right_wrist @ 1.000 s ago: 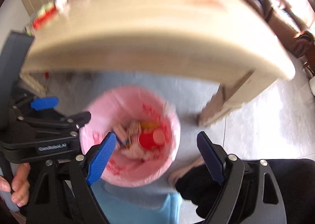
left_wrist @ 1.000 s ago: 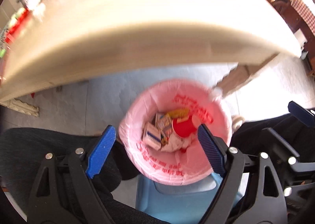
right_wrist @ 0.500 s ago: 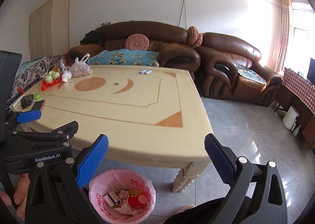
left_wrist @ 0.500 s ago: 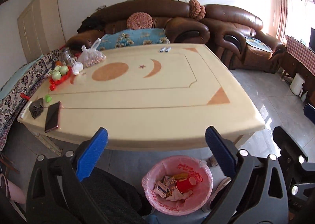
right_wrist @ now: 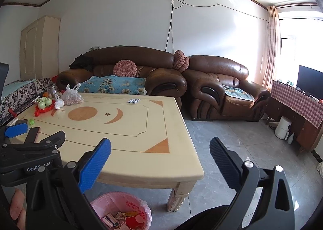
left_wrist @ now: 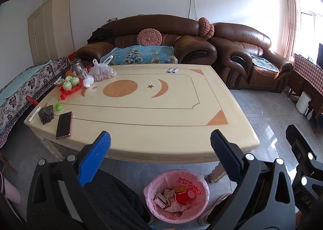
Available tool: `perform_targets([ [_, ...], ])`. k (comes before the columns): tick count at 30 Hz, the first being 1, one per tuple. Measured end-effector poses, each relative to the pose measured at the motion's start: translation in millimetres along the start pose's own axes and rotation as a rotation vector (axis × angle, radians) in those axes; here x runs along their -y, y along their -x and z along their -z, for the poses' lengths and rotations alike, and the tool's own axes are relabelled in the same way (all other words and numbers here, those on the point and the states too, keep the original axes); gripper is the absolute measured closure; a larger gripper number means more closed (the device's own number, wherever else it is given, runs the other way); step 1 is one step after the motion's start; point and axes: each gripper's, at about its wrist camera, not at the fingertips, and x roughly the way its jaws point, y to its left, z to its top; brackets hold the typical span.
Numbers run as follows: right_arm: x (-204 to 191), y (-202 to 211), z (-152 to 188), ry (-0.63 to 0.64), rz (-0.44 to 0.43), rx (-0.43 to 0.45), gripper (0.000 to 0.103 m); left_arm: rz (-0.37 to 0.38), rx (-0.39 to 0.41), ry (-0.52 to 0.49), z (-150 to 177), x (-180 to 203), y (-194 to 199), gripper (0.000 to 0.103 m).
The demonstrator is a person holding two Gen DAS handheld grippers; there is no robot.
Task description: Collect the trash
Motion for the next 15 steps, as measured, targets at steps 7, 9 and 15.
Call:
perform_targets([
  [7, -3.5, 1.9, 0.1, -0.006, -0.011, -0.008, 0.007, 0.0, -0.004, -0.011, 2.5, 2.5, 2.8, 0.006],
  [9, -4.4, 1.4, -0.3, -0.008, -0.014, -0.009, 0.007, -0.004, 0.004, -0.011, 2.7, 1.6, 4.2, 0.006],
  [15, -4.1, 2.3, -1.7, -0.012, -0.02, -0.012, 0.007, -0.003, 0.003, -0.011, 3.0, 1.5, 5.9, 0.006],
])
